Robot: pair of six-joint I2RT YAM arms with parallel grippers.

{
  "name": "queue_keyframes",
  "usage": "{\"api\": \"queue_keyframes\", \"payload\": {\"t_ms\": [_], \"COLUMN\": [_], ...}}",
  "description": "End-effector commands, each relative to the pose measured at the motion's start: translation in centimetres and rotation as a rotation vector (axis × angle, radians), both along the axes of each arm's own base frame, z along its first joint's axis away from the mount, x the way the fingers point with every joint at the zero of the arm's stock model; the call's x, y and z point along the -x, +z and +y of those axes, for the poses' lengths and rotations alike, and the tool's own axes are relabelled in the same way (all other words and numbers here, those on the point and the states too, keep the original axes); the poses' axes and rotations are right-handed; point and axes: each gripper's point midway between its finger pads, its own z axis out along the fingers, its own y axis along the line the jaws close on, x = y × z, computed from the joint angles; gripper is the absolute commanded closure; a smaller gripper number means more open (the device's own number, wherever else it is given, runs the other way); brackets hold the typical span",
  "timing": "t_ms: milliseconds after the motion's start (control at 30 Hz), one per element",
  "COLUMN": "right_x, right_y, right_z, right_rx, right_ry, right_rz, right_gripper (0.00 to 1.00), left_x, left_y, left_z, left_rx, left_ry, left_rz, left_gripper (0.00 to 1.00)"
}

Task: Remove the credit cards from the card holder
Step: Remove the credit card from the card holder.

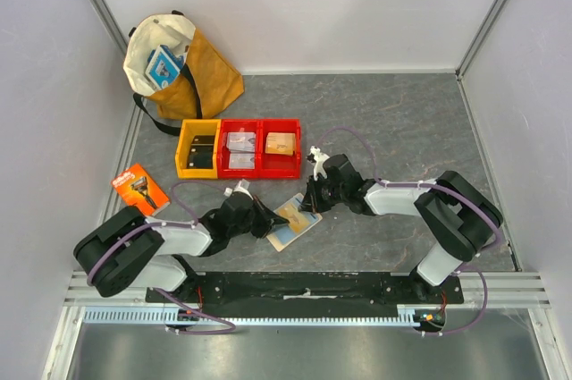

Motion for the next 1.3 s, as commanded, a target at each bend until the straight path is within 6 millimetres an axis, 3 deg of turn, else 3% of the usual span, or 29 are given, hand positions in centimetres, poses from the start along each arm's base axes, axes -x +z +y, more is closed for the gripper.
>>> {"api": "queue_keyframes", "payload": {"t_ms": [0, 300, 600, 767, 1000, 1267], "right_x": [0.9, 0.6, -0.6, -1.0, -1.0, -1.1], "right_y": [-3.6, -3.6, 2.4, 3.4, 2.3, -1.6], "right_z": [-2.6, -2.8, 0.6, 2.5, 3.7, 0.8], "right_rx": [0.125, 0.128, -0.044, -0.082, -0.085, 0.039], "right_ry": [-0.046, -0.068, 0.052, 0.109, 0.122, 0.023], "right_rz": [0.068, 0.074, -0.046, -0.060, -0.028, 0.014], "right_gripper": [0.93, 0.94, 0.88, 0.87, 0.86, 0.87], "left_x": [1.6, 3.0, 1.6, 1.3, 1.1, 1.6], "left_y": [-0.7, -1.1, -0.5, -0.6, -0.6, -0.7], "left_z": [0.8, 1.6, 0.4, -0.5, -0.7, -0.1], "left_rx": [0.003, 0.004, -0.030, -0.030, -0.033, -0.023], "left_ry": [0.012, 0.019, -0.018, -0.052, -0.062, -0.046], "left_rz": [0.083, 0.134, 0.084, 0.083, 0.078, 0.091], "left_gripper": [0.98, 0.98, 0.98, 0.98, 0.98, 0.98]}}
